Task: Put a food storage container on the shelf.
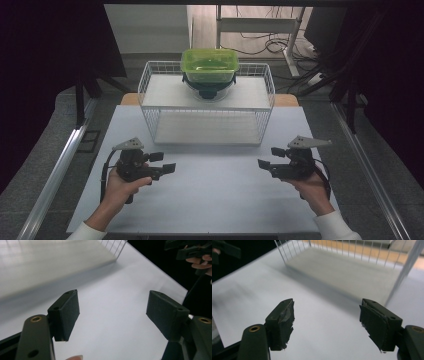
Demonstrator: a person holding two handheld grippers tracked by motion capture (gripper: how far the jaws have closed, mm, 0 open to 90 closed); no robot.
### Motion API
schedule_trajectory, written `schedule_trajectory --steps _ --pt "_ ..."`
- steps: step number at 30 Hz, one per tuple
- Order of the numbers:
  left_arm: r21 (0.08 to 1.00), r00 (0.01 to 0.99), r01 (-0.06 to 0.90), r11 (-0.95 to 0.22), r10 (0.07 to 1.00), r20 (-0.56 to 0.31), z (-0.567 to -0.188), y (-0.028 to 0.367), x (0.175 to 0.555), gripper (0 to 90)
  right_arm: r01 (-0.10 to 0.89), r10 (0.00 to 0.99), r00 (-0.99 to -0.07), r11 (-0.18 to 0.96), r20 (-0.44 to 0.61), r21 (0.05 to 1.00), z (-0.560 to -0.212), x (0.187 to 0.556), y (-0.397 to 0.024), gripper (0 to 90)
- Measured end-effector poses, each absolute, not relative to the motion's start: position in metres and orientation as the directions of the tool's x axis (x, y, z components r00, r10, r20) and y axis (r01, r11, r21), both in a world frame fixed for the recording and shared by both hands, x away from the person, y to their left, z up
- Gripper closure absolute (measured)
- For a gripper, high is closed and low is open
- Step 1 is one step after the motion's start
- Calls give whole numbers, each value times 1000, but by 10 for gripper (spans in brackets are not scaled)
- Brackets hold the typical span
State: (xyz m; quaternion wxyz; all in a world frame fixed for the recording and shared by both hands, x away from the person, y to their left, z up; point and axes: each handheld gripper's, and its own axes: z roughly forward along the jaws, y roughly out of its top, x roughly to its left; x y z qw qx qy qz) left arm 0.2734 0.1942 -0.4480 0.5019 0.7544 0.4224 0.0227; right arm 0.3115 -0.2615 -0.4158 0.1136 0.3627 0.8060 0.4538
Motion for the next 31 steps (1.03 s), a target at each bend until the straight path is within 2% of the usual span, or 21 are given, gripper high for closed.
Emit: schedule_trajectory --steps 5,12,26,31 --pt "747 616 643 -166 692 -376 -472 195 266 262 525 697 -698 343 164 779 -444 309 -269 274" --pt "739 613 632 -234 735 -292 -489 189 259 255 569 708 -688 390 159 724 -475 313 -267 267" --pt "759 602 610 -227 755 -258 -487 193 255 252 529 699 -701 376 143 761 -468 308 -266 265" --pt "761 594 608 -227 766 -246 -487 195 255 241 504 695 -708 369 129 781 -467 310 -265 237"
